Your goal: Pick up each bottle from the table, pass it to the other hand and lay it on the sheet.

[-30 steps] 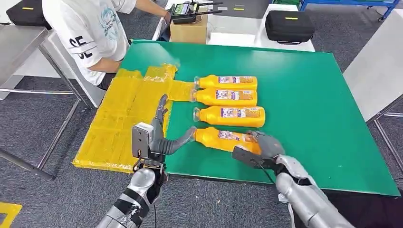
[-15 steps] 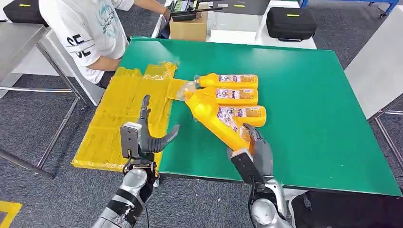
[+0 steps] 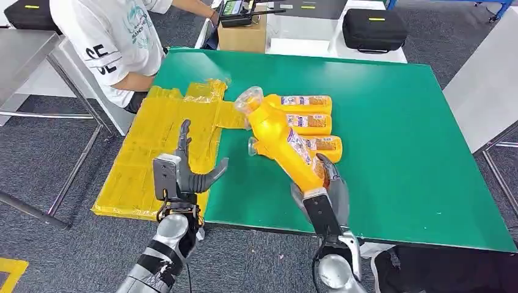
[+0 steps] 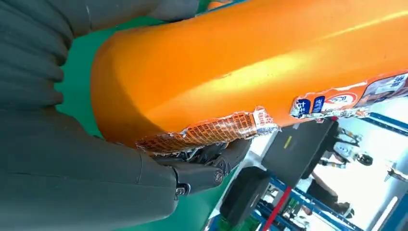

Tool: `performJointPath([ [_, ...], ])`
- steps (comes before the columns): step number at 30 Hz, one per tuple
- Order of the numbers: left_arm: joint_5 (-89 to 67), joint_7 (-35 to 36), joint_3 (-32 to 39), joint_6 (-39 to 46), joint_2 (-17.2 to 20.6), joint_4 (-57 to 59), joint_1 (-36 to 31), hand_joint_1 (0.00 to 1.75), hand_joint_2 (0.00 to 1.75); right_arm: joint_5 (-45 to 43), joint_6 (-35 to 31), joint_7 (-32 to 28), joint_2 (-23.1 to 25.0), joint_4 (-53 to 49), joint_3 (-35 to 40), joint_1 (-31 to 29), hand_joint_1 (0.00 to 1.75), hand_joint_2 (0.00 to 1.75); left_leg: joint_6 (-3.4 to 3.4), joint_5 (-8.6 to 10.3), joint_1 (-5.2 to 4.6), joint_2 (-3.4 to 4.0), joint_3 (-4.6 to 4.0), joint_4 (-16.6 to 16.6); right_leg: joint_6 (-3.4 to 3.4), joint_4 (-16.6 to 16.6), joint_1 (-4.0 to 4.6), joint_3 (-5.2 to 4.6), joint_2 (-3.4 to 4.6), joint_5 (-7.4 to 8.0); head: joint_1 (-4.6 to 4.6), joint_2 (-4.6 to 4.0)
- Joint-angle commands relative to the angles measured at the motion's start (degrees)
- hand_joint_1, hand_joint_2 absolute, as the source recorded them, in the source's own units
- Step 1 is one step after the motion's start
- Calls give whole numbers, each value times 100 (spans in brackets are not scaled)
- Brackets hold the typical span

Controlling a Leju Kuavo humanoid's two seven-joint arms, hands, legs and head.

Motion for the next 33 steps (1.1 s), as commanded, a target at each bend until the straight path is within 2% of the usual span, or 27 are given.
performJointPath([
  [1, 936, 736, -460, -1704, 265, 570, -508, 0, 175, 526, -258, -301, -75, 1275, 381, -1105, 175, 175, -4, -7, 1, 14, 22, -2, -8, -3, 3, 19, 8, -3, 0, 0],
  [3, 1315, 859, -582, -2148, 274, 688, -638, 0, 175, 424, -371, -624, -8, 2080, 448, -1585, 175, 175, -5, -8, 1, 29, 27, -1, -9, -2, 3, 20, 22, 1, 0, 0],
  [6, 1398, 873, -601, -2196, 281, 687, -647, 0, 175, 344, -415, -719, 3, 2224, 441, -1633, 175, 175, -1, 2, 0, 14, 10, -4, -4, -5, 0, 10, 10, 6, 0, 0],
  [9, 1964, 1120, -829, -3058, 449, 535, -640, 0, 175, 319, -321, -799, -59, 2320, 550, -1706, 175, 175, -3, 2, -1, 9, 15, -6, -5, -5, 0, 15, 6, 3, 0, 0],
  [10, 2168, 1196, -901, -3333, 516, 474, -635, 0, 0, 249, -299, -873, -88, 2323, 557, -1722, 175, 175, -6, -4, 0, 16, 29, -8, -10, -6, 2, 26, 10, -1, 0, 0],
  [13, 2465, 1340, -997, -3675, 601, 363, -618, 0, 0, 222, -243, -919, -141, 2307, 577, -1727, 175, 175, -6, -7, 0, 13, 29, -6, -10, -4, 2, 28, 6, -5, 0, 0],
  [16, 2382, 1265, -1090, -3628, 649, 261, -614, 0, 0, 249, -220, -893, -163, 2270, 553, -1690, 175, 175, -4, -8, 1, 10, 24, -2, -8, -1, 2, 23, 7, -5, -2, 0],
  [17, 2326, 1226, -1107, -3595, 657, 230, -607, 0, 175, 257, -219, -890, -169, 2255, 540, -1672, 175, 175, -3, -6, 1, 11, 20, -2, -7, 0, 2, 19, 7, -3, 0, 0],
  [24, 2235, 1183, -1032, -3247, 526, 69, -535, 0, 175, 655, -154, -769, -110, 2416, 792, -1661, 175, 175, -2, -1, 1, 3, 4, -1, -5, -2, 2, 6, 2, 0, 0, 0],
  [28, 2241, 1231, -991, -2982, 381, 221, -634, 0, 175, 1319, -461, -567, 76, 2900, 1260, -1762, 175, 175, -5, -7, 3, 10, 16, -1, -9, -2, 5, 17, 7, -4, 0, 0],
  [33, 1979, 1155, -949, -2250, 231, 489, -787, 0, 175, 1456, -779, -569, 149, 3095, 1491, -1710, 175, 175, -7, -11, 6, 2, 29, -2, -13, -3, 8, 32, -4, -12, 0, 0],
])
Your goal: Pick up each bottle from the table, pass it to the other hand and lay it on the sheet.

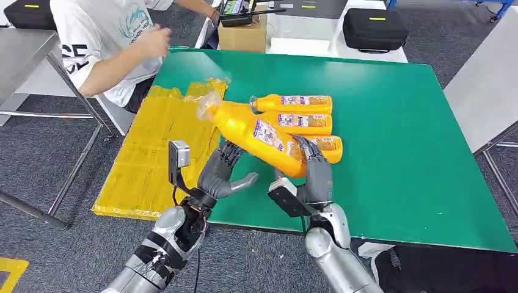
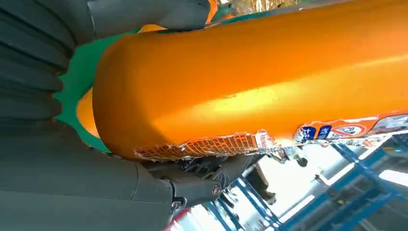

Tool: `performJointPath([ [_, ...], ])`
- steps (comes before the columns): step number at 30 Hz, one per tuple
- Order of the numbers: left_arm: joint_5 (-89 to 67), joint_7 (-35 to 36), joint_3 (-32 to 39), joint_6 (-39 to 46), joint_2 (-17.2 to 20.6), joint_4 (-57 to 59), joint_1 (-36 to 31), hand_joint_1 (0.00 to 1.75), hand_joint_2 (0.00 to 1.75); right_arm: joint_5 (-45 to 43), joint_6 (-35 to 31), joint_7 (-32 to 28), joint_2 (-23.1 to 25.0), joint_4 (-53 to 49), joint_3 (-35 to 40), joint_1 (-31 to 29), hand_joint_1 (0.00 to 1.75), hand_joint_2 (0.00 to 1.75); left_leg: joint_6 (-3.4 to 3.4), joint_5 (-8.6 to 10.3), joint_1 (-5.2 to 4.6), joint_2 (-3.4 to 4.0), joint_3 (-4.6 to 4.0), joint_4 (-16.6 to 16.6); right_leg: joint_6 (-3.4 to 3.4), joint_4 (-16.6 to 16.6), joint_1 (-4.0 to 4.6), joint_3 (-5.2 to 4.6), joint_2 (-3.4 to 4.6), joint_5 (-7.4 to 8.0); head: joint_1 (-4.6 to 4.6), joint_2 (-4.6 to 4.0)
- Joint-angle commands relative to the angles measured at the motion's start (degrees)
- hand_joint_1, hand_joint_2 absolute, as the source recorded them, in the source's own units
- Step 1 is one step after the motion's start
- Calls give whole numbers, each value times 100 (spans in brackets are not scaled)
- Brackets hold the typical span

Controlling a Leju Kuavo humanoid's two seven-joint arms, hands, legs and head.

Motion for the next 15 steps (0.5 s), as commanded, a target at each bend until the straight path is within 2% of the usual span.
performJointPath([
  [1, -186, -35, -82, 762, -163, 560, -491, 0, 175, 151, -264, 31, 134, 973, 816, -228, 175, 175, -7, -11, 4, -1, 27, -2, -10, -3, 6, 29, -8, -12, -2, 2],
  [3, -221, -99, -55, 987, -203, 659, -540, 0, 175, 166, -326, 54, 129, 937, 851, -205, 175, 175, -7, -14, 6, -3, 31, 1, -11, -1, 8, 33, -11, -16, -4, 2],
  [15, -51, -111, 41, 1079, -261, 769, -639, 0, 175, -39, -374, -84, 166, 859, 875, -165, 175, 175, -5, -4, 3, 0, 8, -2, -7, -4, 4, 9, -4, -4, -2, 2],
])
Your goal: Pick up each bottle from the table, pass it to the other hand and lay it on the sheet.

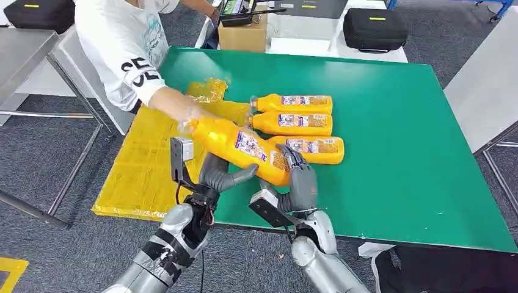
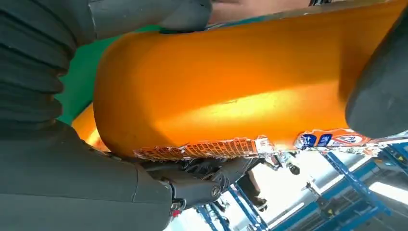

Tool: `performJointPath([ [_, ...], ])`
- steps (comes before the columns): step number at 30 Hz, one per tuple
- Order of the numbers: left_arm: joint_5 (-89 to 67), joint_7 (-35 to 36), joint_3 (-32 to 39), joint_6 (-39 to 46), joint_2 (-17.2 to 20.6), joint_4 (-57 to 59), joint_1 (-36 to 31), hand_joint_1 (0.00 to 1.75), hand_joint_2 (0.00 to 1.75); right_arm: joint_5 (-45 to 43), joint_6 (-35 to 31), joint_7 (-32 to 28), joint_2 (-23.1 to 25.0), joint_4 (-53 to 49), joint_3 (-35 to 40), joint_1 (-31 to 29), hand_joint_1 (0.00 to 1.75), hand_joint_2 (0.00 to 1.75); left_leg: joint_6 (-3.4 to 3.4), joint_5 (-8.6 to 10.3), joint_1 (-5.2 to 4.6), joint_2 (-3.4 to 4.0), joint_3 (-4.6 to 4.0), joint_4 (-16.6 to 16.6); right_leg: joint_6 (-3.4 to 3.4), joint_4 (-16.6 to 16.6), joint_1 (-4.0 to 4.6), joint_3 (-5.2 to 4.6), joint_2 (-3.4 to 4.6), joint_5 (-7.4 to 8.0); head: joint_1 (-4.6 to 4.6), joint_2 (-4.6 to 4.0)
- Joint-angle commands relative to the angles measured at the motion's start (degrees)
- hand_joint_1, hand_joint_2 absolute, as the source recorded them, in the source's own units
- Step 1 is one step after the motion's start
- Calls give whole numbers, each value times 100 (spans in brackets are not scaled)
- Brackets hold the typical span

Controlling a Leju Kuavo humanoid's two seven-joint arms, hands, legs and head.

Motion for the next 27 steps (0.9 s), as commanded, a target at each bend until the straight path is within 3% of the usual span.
performJointPath([
  [1, 20, 5, 28, 24, -33, 494, -464, 0, 175, 2, 22, -73, -7, 402, 365, -136, 175, 175, -8, -11, 5, 1, 28, -1, -12, -2, 7, 30, -6, -12, 0, 0],
  [24, 364, -119, 262, 220, -92, 314, -425, 0, 175, -149, 25, -106, 45, 359, 445, -37, 175, 175, -7, -10, 6, 2, 22, 2, -11, 1, 7, 23, -5, -11, 0, 0],
  [25, 912, -24, 507, -34, -133, 59, -281, 175, 175, -263, -82, -95, 67, 288, 381, 8, 0, 175, -7, -10, 6, 1, 24, 1, -11, -1, 8, 25, -6, -11, 0, 0],
  [27, 1548, 45, 657, -28, -157, -501, -58, 175, 175, -682, -2, -133, -14, -66, 115, 170, 0, 175, -8, -13, 7, 4, 29, 0, -12, -2, 9, 31, -4, -12, 0, 0],
])
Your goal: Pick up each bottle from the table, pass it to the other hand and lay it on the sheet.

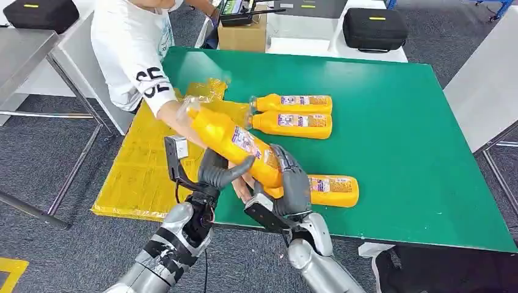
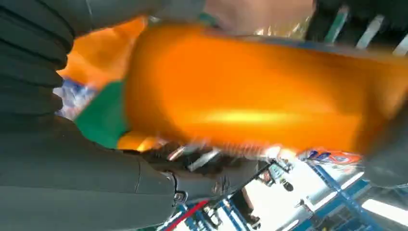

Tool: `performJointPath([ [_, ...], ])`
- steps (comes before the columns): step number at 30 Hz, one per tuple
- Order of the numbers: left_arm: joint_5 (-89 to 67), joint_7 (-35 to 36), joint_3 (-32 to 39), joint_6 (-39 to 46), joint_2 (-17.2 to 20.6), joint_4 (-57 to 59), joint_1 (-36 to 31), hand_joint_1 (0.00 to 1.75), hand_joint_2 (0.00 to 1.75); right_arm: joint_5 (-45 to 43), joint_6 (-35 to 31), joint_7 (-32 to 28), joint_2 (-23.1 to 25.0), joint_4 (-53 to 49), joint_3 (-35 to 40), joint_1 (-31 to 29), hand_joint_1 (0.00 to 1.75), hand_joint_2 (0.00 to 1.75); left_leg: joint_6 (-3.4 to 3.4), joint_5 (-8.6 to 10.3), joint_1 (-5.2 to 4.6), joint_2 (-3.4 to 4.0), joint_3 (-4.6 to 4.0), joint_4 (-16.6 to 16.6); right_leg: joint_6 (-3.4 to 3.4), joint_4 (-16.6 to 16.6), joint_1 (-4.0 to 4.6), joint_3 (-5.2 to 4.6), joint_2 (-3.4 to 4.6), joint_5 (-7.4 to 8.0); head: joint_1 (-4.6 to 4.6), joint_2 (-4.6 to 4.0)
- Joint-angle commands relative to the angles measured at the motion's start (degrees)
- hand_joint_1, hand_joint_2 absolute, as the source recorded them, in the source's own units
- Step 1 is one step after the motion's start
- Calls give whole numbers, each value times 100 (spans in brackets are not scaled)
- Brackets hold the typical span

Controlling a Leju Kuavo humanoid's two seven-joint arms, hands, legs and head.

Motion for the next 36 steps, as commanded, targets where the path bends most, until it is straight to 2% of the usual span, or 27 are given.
performJointPath([
  [1, 1499, -36, 656, 54, -92, -678, -36, 175, 175, -645, -12, -113, -55, -230, -40, 256, 0, 175, -8, -14, 5, 12, 28, 1, -12, -1, 8, 27, 4, -12, 0, 0],
  [8, 1925, 78, 804, -142, -129, -853, 23, 175, 175, -764, 65, -138, -68, -361, -195, 311, 0, 175, -4, -4, 1, 2, 9, -2, -6, -3, 3, 10, -2, -4, 0, 0],
  [15, 1569, -161, 714, -101, 21, -746, -77, 175, 175, -1031, 73, -134, -123, -834, -567, 468, 0, 175, -5, -10, 1, 2, 21, 0, -9, 1, 3, 22, -4, -11, 0, 0],
  [20, -615, -1040, 562, 827, 537, -35, -428, 175, 175, -1291, 83, -79, -211, -1794, -1122, 764, 0, 175, -4, -3, -1, 0, 11, -4, -7, -1, 1, 12, -4, -5, 0, -2],
  [21, -1277, -1209, 581, 1293, 643, 157, -480, 175, 175, -1370, 144, -60, -223, -1948, -1229, 806, 0, 175, -7, -9, -1, 1, 28, -3, -11, 2, 1, 27, -6, -12, 0, 0],
  [24, -2502, -1292, 803, 1717, 933, 607, -567, 175, 175, -1544, 468, 15, -292, -2458, -1504, 958, 0, 175, -7, -5, -3, 0, 29, -8, -11, -1, -1, 26, -6, -9, 0, 0],
  [28, -2853, -1383, 1125, 1559, 988, 698, -572, 175, 175, -1627, 673, 24, -289, -2633, -1641, 1012, 0, 175, -6, -6, 1, 11, 22, -4, -9, 0, 3, 18, 3, -7, 0, -2],
  [30, -3399, -1262, 1177, 1816, 1015, 712, -578, 175, 175, -1574, 681, 2, -277, -2620, -1666, 1026, 0, 175, -7, -11, 5, 10, 27, 0, -11, 1, 7, 26, 0, -12, 0, 0],
  [32, -3792, -1322, 1216, 1962, 1220, 767, -593, 175, 175, -1578, 709, 9, -294, -2704, -1705, 1050, 0, 175, -4, -3, 0, 9, 13, -4, -6, 0, 1, 9, 2, -4, 0, 0],
  [36, -4325, -1301, 1372, 1945, 1307, 850, -608, 175, 175, -1572, 800, 23, -295, -2788, -1754, 1098, 0, 175, -8, -12, 4, 15, 29, -1, -11, 1, 6, 26, 5, -11, 0, 0],
])
